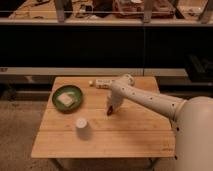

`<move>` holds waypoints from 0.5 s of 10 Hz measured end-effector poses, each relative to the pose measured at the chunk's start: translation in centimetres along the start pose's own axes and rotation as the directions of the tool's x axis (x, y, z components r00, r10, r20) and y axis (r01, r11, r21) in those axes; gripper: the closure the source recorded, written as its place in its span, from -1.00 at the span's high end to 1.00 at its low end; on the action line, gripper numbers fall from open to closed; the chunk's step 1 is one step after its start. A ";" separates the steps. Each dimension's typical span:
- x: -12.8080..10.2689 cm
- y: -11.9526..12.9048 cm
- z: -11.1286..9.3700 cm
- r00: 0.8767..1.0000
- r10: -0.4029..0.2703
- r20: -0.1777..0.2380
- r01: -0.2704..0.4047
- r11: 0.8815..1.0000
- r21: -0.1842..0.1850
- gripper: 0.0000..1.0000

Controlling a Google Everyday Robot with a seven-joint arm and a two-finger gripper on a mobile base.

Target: Drag the pepper across the table

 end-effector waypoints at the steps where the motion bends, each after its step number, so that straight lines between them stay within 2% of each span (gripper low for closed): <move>1: 0.1 -0.8 0.2 1.000 -0.011 -0.004 0.011 1.000 0.000 -1.00; 5: -0.3 -3.3 0.9 0.998 -0.054 -0.009 0.054 0.999 0.006 -1.00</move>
